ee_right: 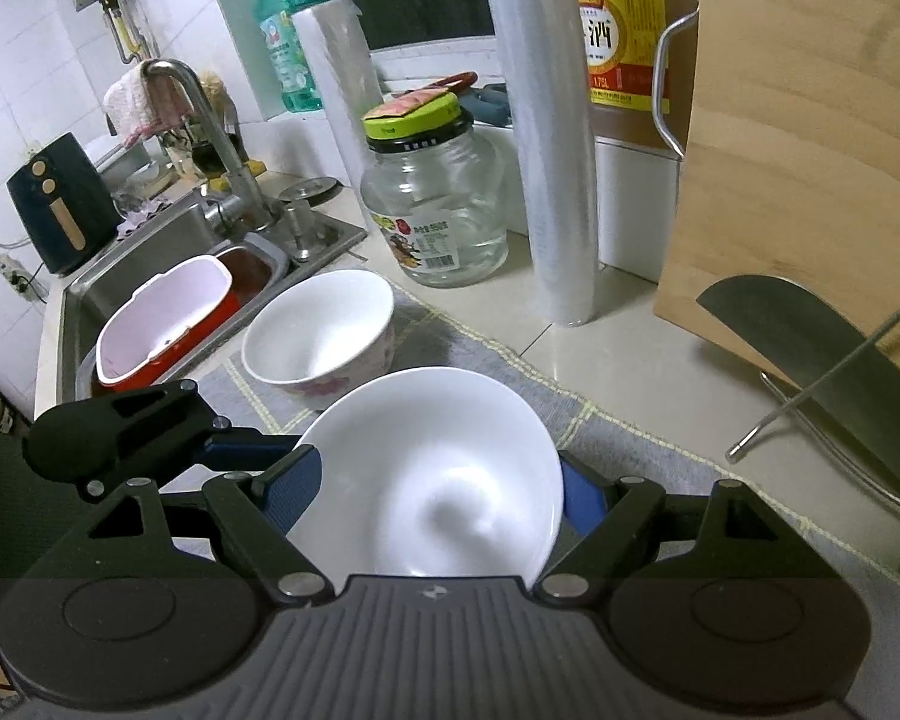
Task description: Organize plates and bowls
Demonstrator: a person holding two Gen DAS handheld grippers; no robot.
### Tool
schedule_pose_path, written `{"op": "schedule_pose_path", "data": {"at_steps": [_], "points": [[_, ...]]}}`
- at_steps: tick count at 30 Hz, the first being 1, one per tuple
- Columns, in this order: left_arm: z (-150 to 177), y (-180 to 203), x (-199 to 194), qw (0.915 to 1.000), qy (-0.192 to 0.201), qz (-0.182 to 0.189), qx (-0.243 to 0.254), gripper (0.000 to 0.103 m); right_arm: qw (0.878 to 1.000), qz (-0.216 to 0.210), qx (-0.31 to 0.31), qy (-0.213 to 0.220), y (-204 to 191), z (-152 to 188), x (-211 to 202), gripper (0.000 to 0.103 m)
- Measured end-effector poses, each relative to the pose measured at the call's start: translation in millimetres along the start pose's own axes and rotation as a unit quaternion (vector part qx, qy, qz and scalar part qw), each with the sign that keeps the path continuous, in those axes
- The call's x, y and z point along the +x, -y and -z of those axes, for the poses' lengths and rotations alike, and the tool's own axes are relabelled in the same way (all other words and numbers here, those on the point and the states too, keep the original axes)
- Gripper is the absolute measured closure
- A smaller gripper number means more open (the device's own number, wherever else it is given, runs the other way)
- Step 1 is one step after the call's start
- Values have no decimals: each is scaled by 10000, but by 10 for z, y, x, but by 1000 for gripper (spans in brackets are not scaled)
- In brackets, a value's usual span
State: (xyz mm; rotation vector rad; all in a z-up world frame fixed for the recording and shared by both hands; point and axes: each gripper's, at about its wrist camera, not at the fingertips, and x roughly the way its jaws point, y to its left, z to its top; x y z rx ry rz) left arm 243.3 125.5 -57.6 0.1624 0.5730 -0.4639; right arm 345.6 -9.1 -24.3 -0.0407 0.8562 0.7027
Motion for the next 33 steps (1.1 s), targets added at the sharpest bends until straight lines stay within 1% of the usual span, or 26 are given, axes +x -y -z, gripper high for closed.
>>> {"op": "schedule_pose_path", "data": {"at_steps": [7, 12, 17, 26, 33], "points": [[-10, 111, -189, 9999, 65, 125, 88, 16, 9999, 58, 11, 94, -114, 97, -253, 16], [11, 217, -275, 9994, 8, 253, 230, 16, 9999, 117, 8, 92, -186, 198, -415, 16], [39, 312, -371, 9986, 38, 397, 335, 16, 9998, 198, 51, 72, -234, 321, -550, 16], [75, 501, -494, 9968, 58, 625, 500, 16, 9991, 369, 161, 102, -309, 537, -791, 16], [76, 655, -518, 9947, 70, 821, 607, 16, 9982, 517, 279, 139, -285, 686, -961, 16]]}}
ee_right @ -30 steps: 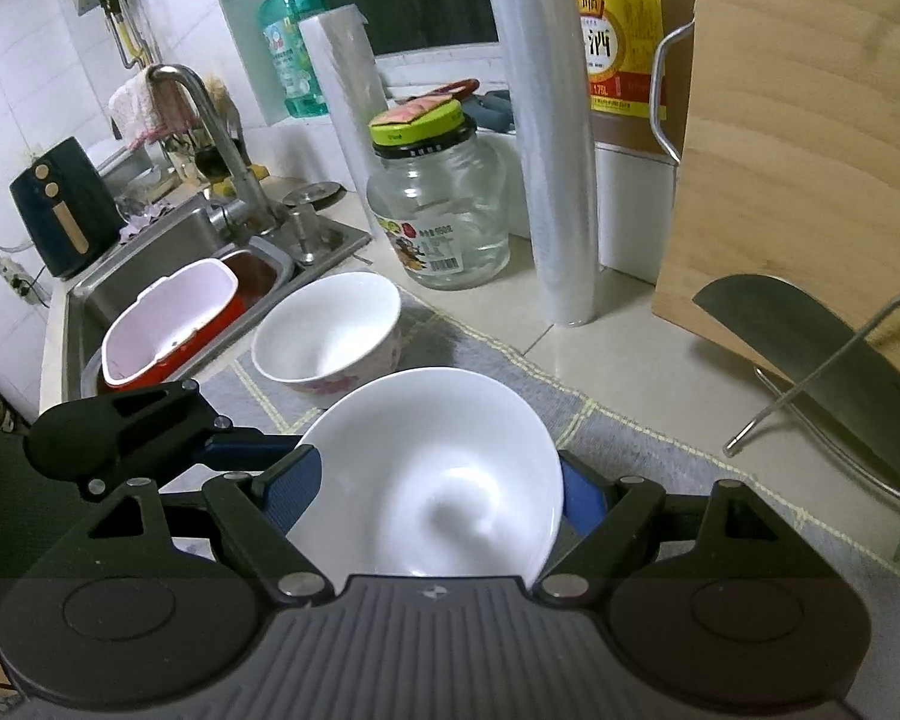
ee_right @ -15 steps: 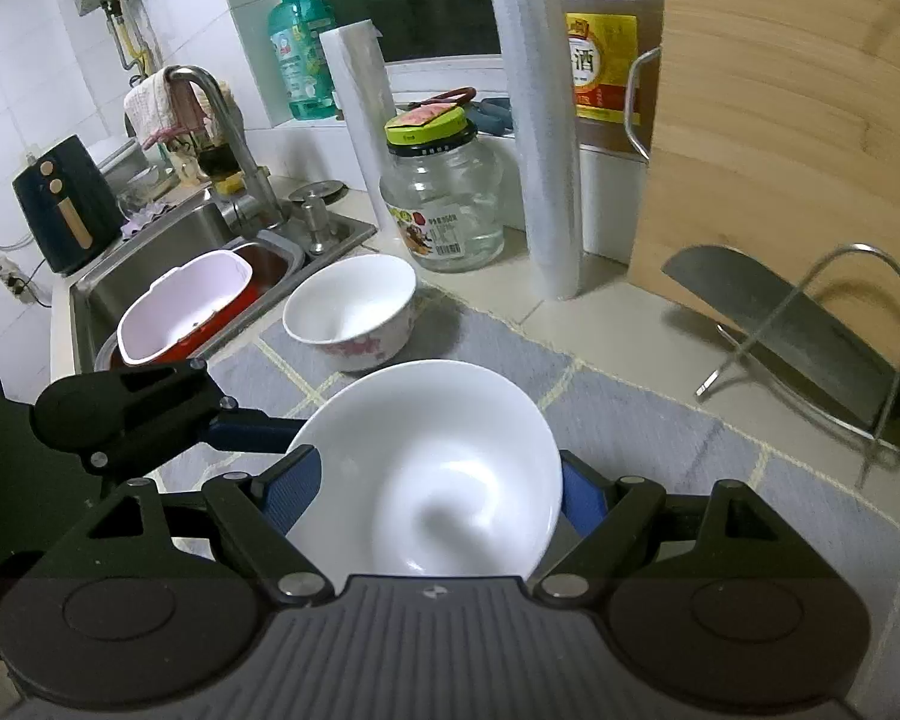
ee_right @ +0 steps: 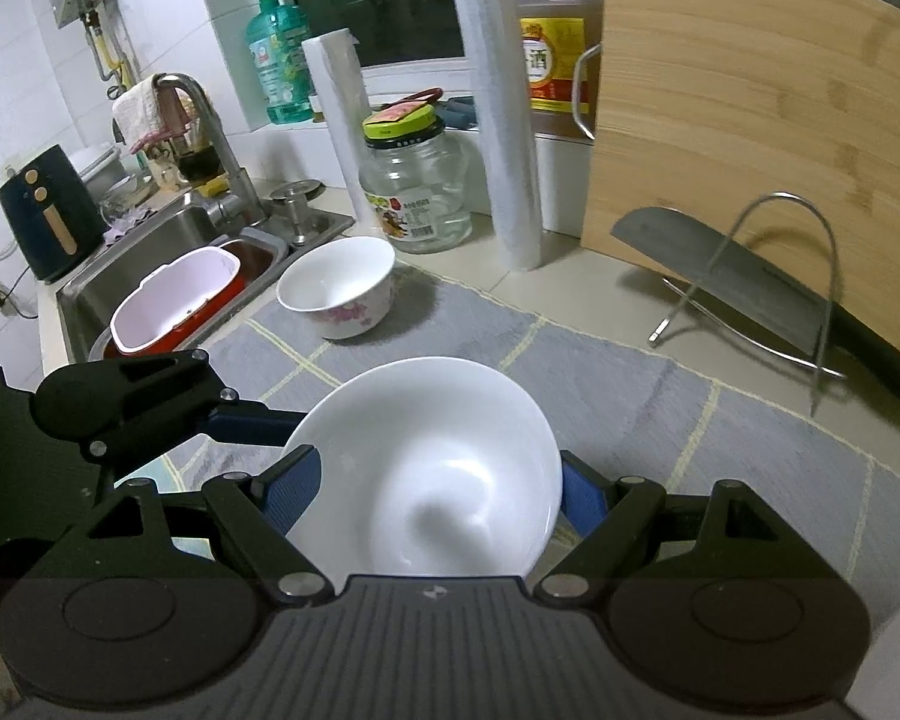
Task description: Organize plates and bowls
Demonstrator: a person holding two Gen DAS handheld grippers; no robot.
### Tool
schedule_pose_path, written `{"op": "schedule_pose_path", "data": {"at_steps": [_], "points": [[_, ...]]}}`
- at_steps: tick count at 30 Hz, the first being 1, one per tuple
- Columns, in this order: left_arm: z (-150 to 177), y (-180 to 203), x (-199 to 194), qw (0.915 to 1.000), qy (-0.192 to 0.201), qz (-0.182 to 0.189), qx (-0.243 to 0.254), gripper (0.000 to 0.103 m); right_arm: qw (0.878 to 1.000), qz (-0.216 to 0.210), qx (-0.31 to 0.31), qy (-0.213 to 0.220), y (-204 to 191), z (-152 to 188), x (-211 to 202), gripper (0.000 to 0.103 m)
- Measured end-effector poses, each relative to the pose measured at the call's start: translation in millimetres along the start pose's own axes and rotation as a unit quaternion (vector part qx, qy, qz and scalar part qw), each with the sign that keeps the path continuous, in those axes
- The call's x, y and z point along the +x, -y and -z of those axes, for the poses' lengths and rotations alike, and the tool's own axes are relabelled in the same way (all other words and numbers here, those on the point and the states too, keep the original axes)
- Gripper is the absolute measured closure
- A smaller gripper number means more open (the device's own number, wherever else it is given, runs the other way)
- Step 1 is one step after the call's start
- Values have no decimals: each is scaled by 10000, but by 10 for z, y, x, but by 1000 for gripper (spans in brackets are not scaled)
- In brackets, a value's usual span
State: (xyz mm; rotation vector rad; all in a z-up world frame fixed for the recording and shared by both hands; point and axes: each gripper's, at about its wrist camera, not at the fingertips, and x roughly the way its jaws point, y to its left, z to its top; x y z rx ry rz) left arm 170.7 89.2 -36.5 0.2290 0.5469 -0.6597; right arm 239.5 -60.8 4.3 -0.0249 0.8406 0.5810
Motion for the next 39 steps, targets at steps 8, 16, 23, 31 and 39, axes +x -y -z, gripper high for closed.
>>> {"op": "schedule_pose_path", "data": {"at_steps": [8, 16, 23, 31, 39], "points": [[7, 144, 77, 9997, -18, 226, 72, 16, 9997, 164, 154, 5, 80, 146, -136, 16], [42, 218, 165, 9992, -125, 365, 99, 16, 9993, 234, 269, -64, 141, 269, -160, 16], [86, 270, 229, 9987, -240, 427, 106, 16, 9989, 278, 355, -128, 189, 380, -143, 16], [125, 336, 295, 9983, -328, 464, 146, 16, 9983, 283, 471, -212, 244, 448, -118, 16], [135, 366, 328, 9981, -408, 423, 206, 16, 9980, 269, 512, -263, 266, 477, -77, 15]]}}
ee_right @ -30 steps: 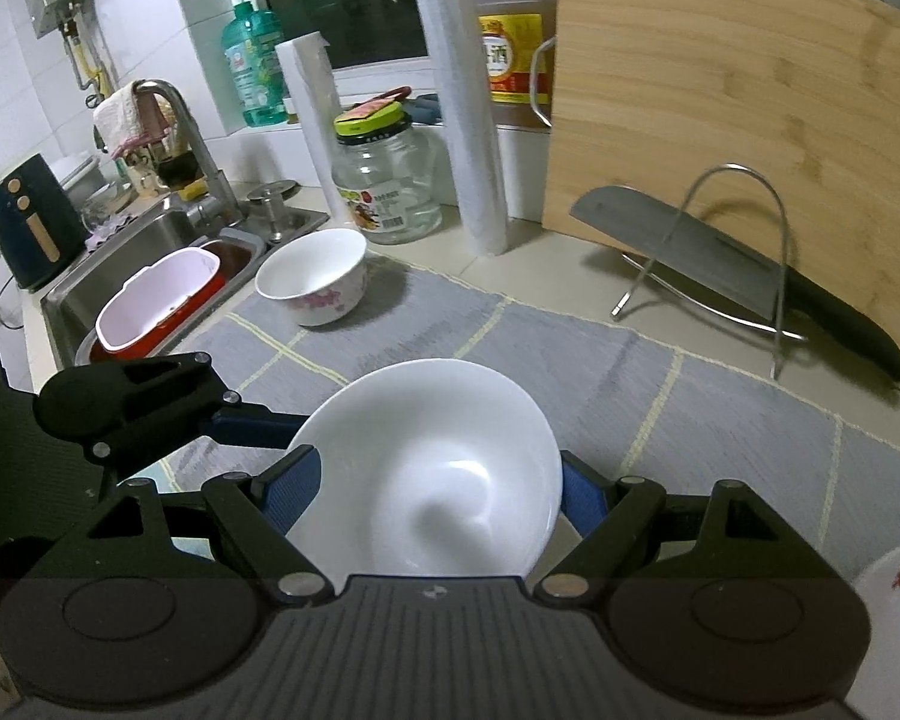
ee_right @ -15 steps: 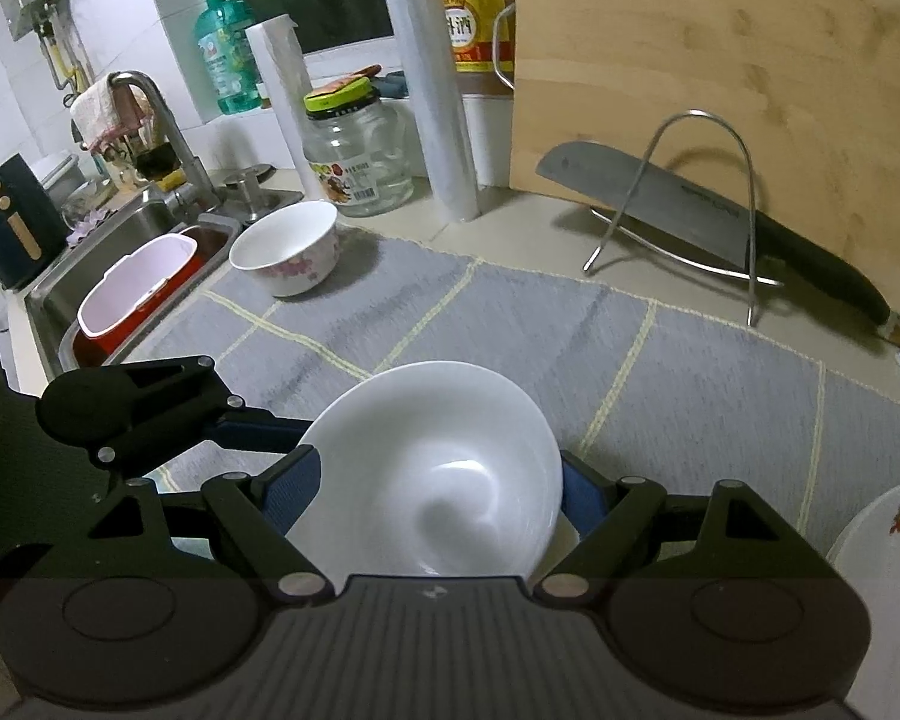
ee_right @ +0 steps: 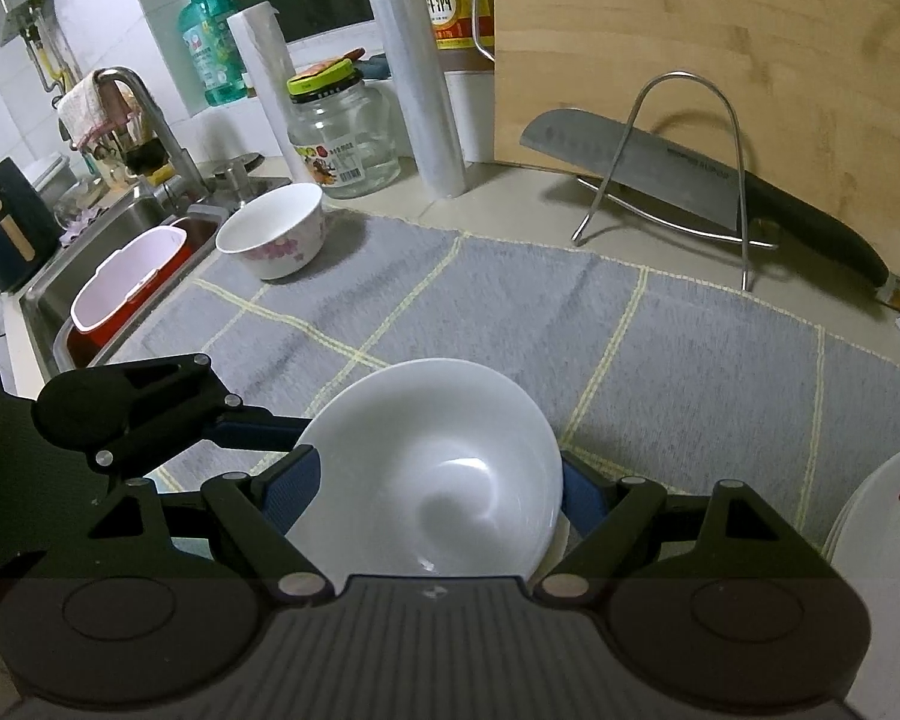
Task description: Organize plates and bowls
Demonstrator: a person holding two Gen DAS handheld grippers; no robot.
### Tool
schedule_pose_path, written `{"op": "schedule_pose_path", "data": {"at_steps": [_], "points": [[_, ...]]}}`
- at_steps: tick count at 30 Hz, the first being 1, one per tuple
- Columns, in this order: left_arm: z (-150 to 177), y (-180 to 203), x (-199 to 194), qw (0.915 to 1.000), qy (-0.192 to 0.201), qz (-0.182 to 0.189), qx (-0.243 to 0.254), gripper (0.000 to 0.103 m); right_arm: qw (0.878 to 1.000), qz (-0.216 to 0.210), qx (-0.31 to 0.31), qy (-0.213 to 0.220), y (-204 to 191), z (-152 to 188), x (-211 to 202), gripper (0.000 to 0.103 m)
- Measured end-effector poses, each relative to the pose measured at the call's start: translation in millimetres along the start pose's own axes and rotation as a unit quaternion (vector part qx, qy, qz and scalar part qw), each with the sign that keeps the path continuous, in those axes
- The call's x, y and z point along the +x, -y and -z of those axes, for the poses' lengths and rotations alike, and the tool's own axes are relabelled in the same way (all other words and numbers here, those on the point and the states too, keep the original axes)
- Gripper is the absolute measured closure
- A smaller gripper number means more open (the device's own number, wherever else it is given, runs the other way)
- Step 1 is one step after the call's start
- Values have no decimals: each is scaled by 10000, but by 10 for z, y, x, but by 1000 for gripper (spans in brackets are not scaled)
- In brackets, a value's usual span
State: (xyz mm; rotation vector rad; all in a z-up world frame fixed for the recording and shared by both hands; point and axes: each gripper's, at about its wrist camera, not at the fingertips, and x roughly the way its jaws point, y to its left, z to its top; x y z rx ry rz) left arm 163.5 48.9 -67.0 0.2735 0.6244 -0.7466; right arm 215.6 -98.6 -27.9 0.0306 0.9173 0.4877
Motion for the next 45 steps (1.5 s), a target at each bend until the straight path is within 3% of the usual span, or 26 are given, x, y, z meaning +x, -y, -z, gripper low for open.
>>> {"op": "schedule_pose_path", "data": {"at_steps": [23, 26, 31, 45], "points": [[11, 12, 17, 9999, -64, -69, 85, 15, 10000, -38, 21, -69, 7, 20, 76, 12], [12, -7, 19, 10000, -71, -34, -12, 13, 10000, -24, 53, -30, 10, 26, 70, 4], [21, 4, -21, 9998, 24, -142, 142, 10, 9999, 2, 18, 148, -2, 14, 3, 0], [76, -272, -266, 9990, 426, -42, -156, 7, 9987, 425, -25, 291, -153, 5, -43, 0]]}}
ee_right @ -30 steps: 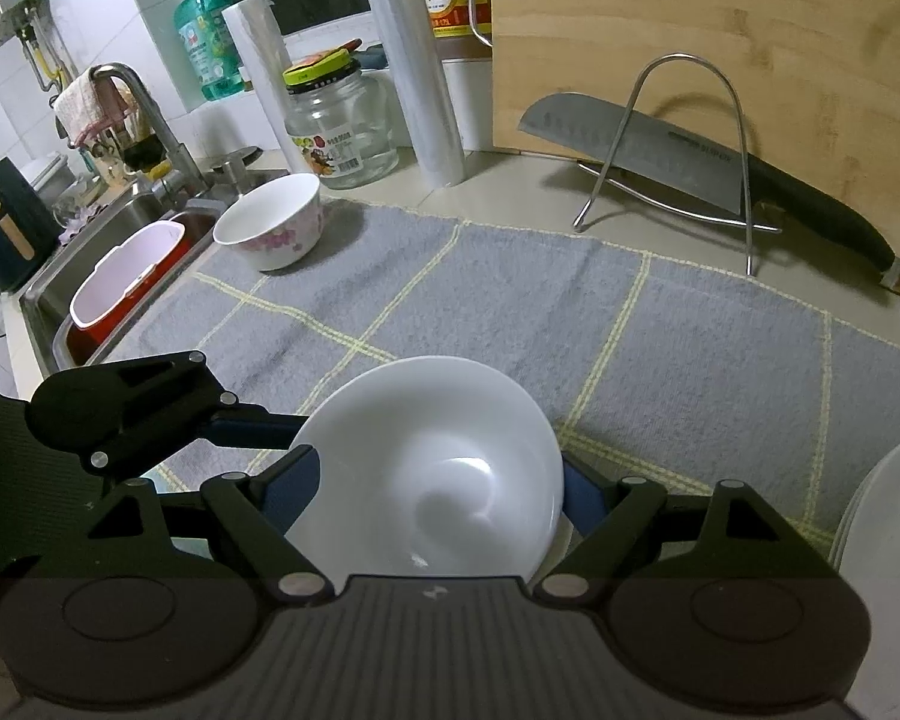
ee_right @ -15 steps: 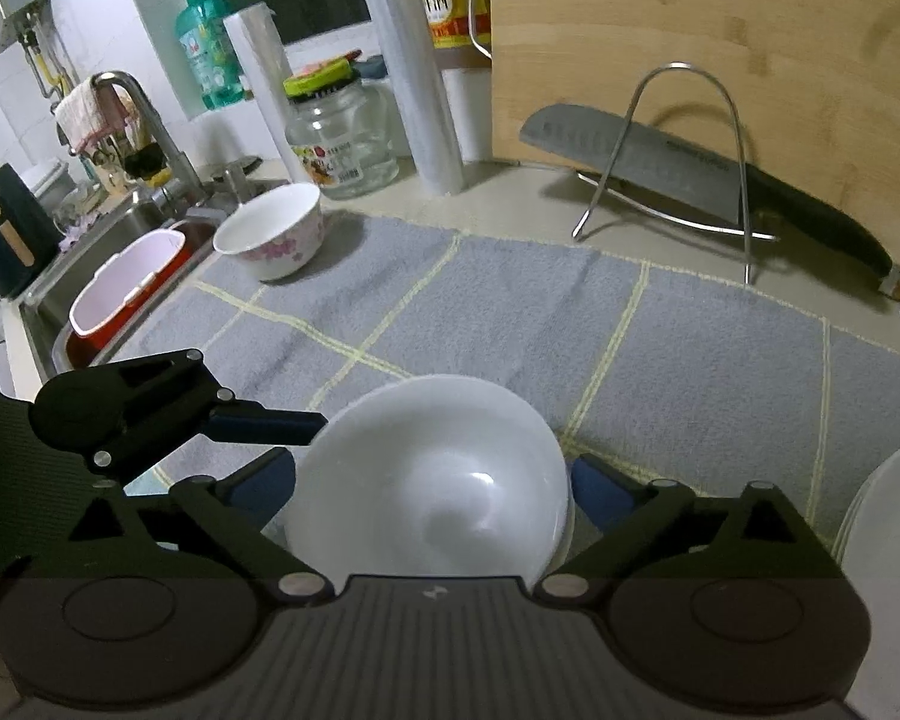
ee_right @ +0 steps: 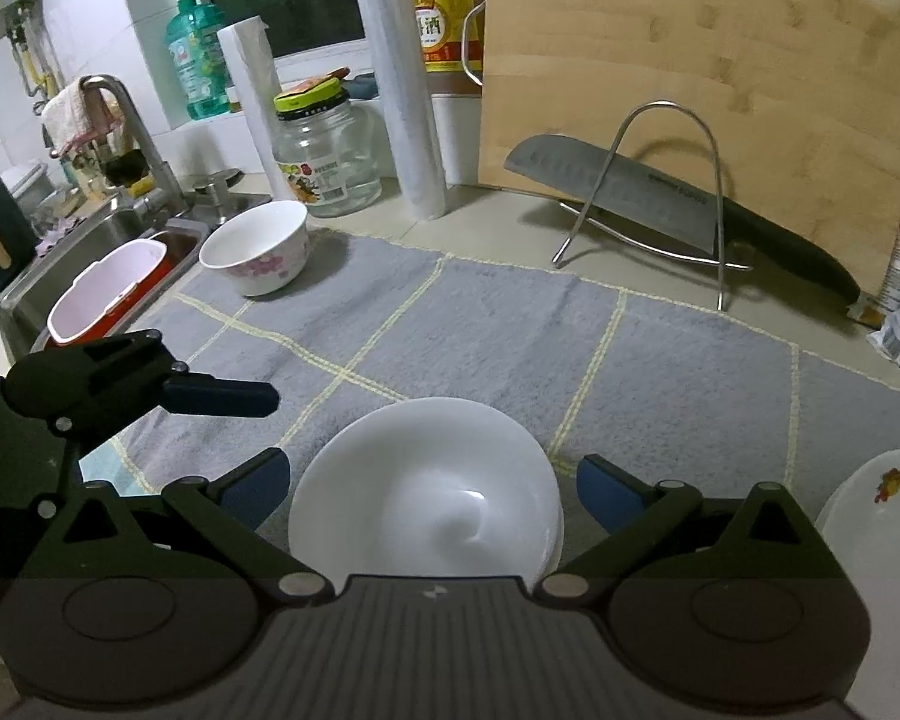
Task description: Organize plates and bowls
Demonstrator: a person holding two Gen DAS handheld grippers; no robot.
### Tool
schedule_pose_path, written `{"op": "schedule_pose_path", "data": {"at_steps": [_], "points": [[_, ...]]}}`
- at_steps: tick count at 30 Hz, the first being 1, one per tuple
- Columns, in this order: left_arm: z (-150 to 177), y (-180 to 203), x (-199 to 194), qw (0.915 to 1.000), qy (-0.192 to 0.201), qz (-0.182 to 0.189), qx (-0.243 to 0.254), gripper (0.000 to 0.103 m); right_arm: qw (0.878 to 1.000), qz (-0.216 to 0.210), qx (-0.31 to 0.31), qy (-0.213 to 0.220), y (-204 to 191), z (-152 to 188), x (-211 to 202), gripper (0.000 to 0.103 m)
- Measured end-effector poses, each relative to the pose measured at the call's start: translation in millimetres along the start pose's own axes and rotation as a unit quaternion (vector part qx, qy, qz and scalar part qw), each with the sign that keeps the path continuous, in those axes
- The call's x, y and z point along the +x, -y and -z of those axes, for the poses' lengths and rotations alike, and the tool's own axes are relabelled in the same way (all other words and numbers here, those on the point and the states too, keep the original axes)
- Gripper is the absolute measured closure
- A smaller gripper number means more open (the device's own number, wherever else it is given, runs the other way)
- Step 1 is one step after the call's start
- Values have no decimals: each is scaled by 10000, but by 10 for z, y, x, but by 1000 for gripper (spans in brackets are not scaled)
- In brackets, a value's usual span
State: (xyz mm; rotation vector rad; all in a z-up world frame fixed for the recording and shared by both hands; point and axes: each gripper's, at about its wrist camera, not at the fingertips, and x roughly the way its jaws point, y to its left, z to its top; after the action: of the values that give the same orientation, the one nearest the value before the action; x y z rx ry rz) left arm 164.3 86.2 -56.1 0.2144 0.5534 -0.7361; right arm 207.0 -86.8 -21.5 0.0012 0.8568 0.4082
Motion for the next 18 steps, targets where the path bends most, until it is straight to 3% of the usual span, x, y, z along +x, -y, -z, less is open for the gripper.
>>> {"op": "schedule_pose_path", "data": {"at_steps": [10, 16, 18], "points": [[126, -225, -215, 9998, 67, -154, 95, 7, 9994, 281, -28, 175, -273, 58, -59, 0], [158, -506, -370, 9987, 204, -425, -194, 7, 9993, 167, -156, 294, -413, -25, -25, 0], [187, -626, -424, 9977, 232, -518, -372, 2, 9992, 98, -234, 303, -469, -82, 30, 0]]}}
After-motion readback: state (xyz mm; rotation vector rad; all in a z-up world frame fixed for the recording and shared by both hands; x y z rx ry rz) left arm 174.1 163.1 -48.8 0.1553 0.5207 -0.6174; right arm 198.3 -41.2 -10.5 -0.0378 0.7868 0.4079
